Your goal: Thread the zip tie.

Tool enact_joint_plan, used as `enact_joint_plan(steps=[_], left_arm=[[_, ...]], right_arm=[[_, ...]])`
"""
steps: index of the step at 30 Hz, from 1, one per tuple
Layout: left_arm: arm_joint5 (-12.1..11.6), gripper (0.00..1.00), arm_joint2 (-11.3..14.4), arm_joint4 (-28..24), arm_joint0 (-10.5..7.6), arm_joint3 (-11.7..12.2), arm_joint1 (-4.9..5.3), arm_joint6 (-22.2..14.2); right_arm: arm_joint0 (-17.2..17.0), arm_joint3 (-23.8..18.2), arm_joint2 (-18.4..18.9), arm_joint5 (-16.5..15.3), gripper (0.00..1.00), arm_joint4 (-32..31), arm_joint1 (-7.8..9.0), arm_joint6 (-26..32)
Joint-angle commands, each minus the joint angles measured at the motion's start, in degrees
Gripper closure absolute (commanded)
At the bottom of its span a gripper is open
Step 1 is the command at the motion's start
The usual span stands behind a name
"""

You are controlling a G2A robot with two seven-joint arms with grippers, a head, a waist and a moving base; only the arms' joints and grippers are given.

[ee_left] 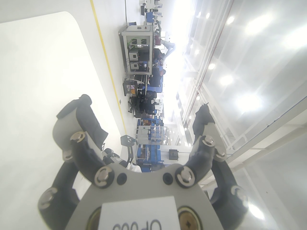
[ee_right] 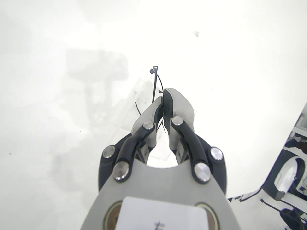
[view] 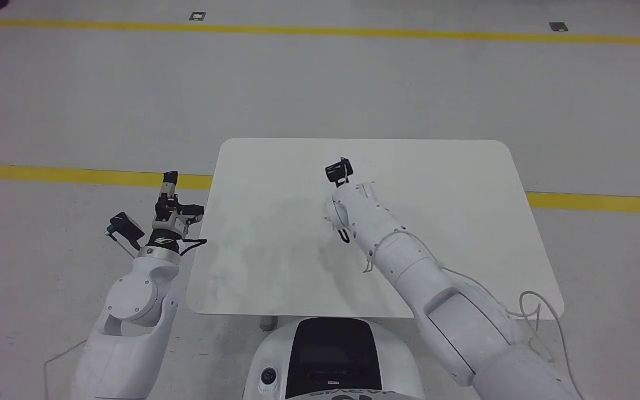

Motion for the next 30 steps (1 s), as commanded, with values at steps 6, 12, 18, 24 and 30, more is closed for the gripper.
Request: enact_joint_plan(steps=[6,12,18,24,30], left_arm=[[0.0,0.0,0.0,0.0,0.0,0.0,0.0,0.0],[0.0,0.0,0.0,0.0,0.0,0.0,0.0,0.0],[0.0,0.0,0.0,0.0,0.0,0.0,0.0,0.0],[0.0,0.0,0.0,0.0,0.0,0.0,0.0,0.0],[0.0,0.0,0.0,0.0,0.0,0.0,0.0,0.0]], right_arm=[[-0.64,-2.74,-2.73,0.0,1.0,-1.03,1.5,-2.02],[-1.48,-5.0,-4.88,0.0,1.0,-1.03,3.13,-3.1],[-3.17,-8.83,-6.43,0.0,1.0,-1.03,5.43,-4.36],[-5.85,-14.61,-6.96,0.0,1.0,-1.03,8.54,-5.0],[-8.81,-21.71,-8.09,0.0,1.0,-1.03,12.08,-4.02]])
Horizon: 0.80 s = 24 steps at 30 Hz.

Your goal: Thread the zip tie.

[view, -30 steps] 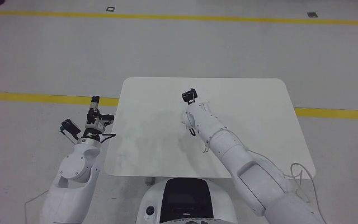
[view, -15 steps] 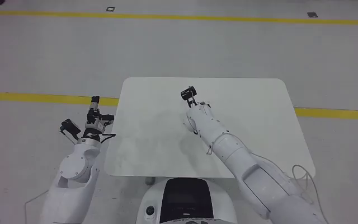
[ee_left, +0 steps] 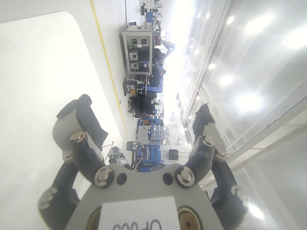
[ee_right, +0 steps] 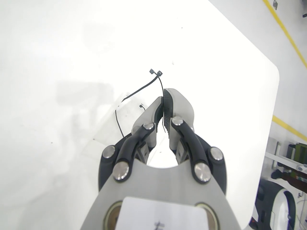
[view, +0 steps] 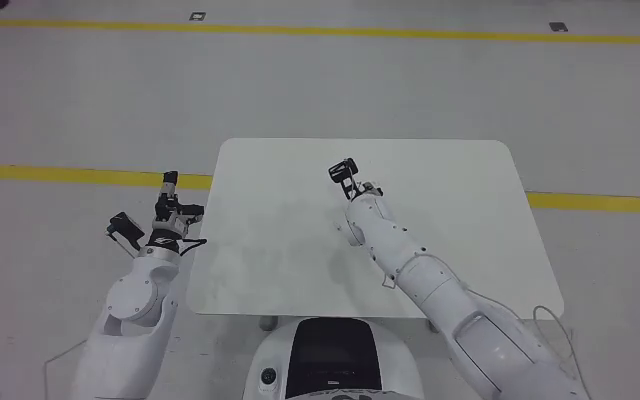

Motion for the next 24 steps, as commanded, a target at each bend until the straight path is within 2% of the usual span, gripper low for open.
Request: enact_joint_plan(steps=[1,8,18,24], left_arm=[[0.0,0.0,0.0,0.0,0.0,0.0,0.0,0.0],[0.0,0.0,0.0,0.0,0.0,0.0,0.0,0.0],[0.0,0.0,0.0,0.0,0.0,0.0,0.0,0.0],[0.0,0.0,0.0,0.0,0.0,0.0,0.0,0.0]], right_arm=[[-0.92,-2.57,-0.73,0.0,1.0,0.0,1.26,0.51],[-3.86,-10.59,-2.79,0.0,1.0,0.0,4.76,2.76],[-4.27,-10.86,-2.74,-0.04,1.0,0.0,4.96,1.67],[-4.36,-11.16,-5.21,-0.15,1.0,0.0,6.35,-1.83]])
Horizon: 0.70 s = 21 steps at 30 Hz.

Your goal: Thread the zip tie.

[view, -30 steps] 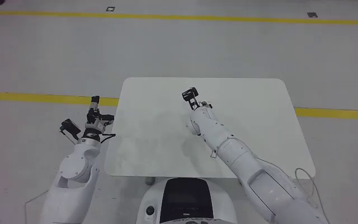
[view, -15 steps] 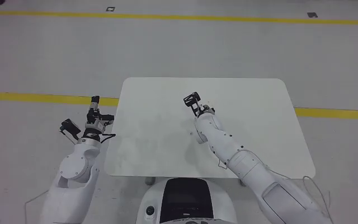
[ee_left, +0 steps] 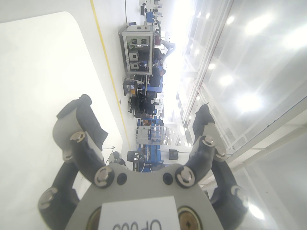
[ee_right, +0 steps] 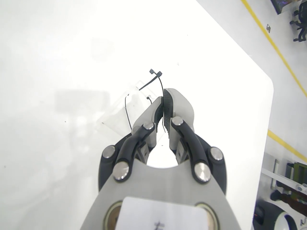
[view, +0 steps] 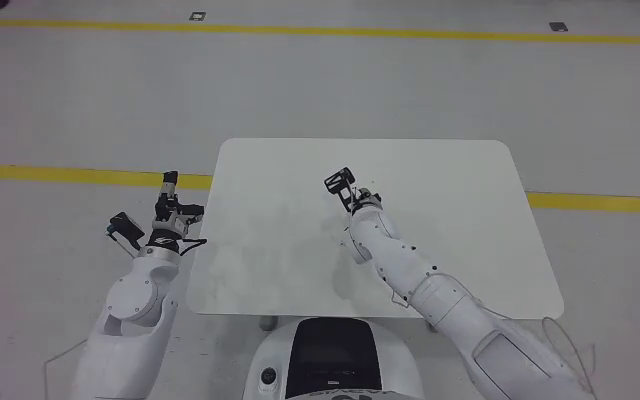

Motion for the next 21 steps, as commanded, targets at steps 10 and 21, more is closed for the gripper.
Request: enact_joint_plan(steps=[10,21], left_arm=[[0.0,0.0,0.0,0.0,0.0,0.0,0.0,0.0],[0.0,0.0,0.0,0.0,0.0,0.0,0.0,0.0]], right_arm=[[0.06,-1.55,-3.77,0.33,1.0,0.0,3.41,-0.87],[2.57,-3.06,-9.7,0.33,1.0,0.0,6.48,1.14]])
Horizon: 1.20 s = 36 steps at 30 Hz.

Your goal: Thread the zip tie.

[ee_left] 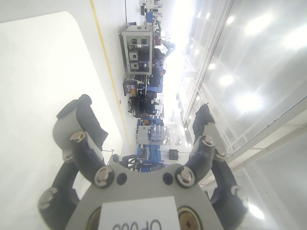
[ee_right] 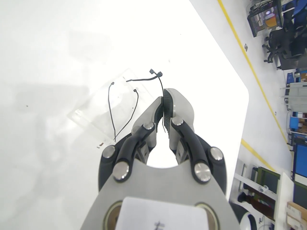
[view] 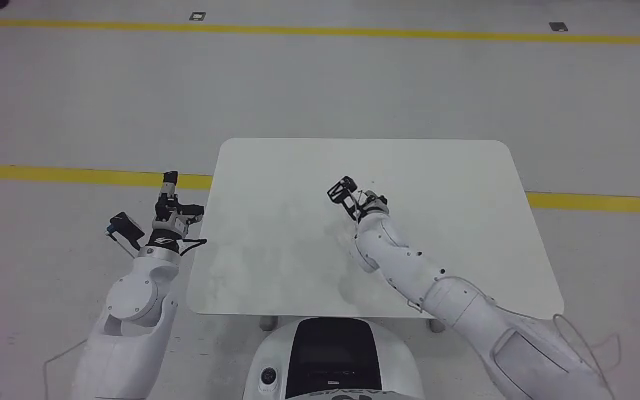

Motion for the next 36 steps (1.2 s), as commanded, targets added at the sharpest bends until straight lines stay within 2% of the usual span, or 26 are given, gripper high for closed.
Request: enact_joint_plan(steps=[1,10,14,22,26,29,36], left_arm=[[0.0,0.0,0.0,0.0,0.0,0.0,0.0,0.0],[0.0,0.0,0.0,0.0,0.0,0.0,0.0,0.0],[0.0,0.0,0.0,0.0,0.0,0.0,0.0,0.0],[0.0,0.0,0.0,0.0,0.0,0.0,0.0,0.0],[0.0,0.0,0.0,0.0,0.0,0.0,0.0,0.0],[0.0,0.0,0.0,0.0,0.0,0.0,0.0,0.0],[0.0,0.0,0.0,0.0,0.0,0.0,0.0,0.0]], right_arm=[[0.45,-0.37,-1.22,0.0,1.0,0.0,0.46,0.43],[2.29,-1.92,-6.61,-0.02,1.0,0.0,1.65,3.43],[2.01,-2.89,-6.51,-1.38,1.0,0.0,1.84,4.06],[1.96,-2.97,-6.36,-1.35,1.0,0.0,1.84,4.12],[0.34,-3.64,-3.47,-2.52,1.0,1.59,2.14,0.11],[-1.16,-5.13,-0.56,-4.63,1.0,3.35,2.75,-2.58],[-6.85,-10.62,8.75,-11.48,1.0,8.5,5.45,-11.07]])
